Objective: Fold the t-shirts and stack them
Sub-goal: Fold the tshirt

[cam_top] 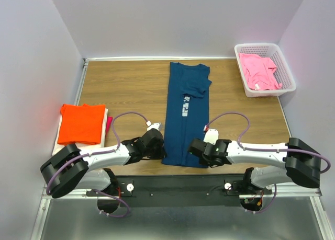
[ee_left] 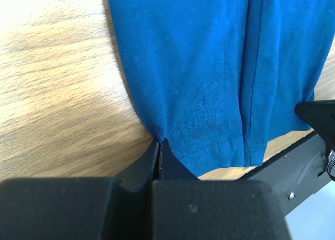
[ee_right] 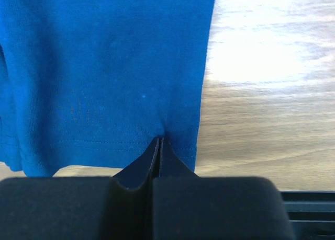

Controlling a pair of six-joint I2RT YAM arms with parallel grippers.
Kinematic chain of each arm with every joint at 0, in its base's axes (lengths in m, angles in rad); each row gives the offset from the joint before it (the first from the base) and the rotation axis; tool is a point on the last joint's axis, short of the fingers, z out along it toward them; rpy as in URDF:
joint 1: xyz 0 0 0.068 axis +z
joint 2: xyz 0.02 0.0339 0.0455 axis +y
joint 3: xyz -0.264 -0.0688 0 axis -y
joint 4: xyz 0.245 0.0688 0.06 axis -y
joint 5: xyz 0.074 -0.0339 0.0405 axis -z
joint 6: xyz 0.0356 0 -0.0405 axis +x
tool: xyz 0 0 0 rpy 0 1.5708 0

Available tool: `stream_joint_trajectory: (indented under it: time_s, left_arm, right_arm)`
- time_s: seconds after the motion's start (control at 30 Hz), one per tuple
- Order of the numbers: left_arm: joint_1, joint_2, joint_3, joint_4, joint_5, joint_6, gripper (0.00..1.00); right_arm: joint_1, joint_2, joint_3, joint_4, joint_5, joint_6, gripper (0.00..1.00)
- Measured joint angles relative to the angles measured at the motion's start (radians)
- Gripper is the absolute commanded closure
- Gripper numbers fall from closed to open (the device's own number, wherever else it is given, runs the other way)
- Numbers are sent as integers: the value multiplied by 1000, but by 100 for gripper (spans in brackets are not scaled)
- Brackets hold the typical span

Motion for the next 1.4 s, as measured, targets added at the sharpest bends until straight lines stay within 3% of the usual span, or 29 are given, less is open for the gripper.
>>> stream_joint_trajectory:
  time_s: [0.53,0.73,0.83,1.07,1.2,1.23,1.4]
  left_arm:
    - [0,0,0,0,1,-1,100]
    - [0,-6,-2,-5,23,2,99]
    - [0,-27,-9,-20,35,4,86]
    - [0,-97,-9,-88,58,-3,33]
    - [0,-120,-9,-123,78,-11,40]
    - [0,-121,-9,-129,82,-14,49]
    - [0,-120,-9,-160,101,-26,60]
  right_arm:
    - [1,-154,-72,-66,0,67,96]
    - [1,-152,-75,-75,-3,82,70]
    - [2,-161,-76,-77,-6,88,61]
    - [2,-293,-100,-80,-7,112,59]
    - [2,-302,-115,-79,-11,129,60]
    - [2,-301,-122,-79,-14,135,60]
    - [2,-300,-156,-79,-25,155,60]
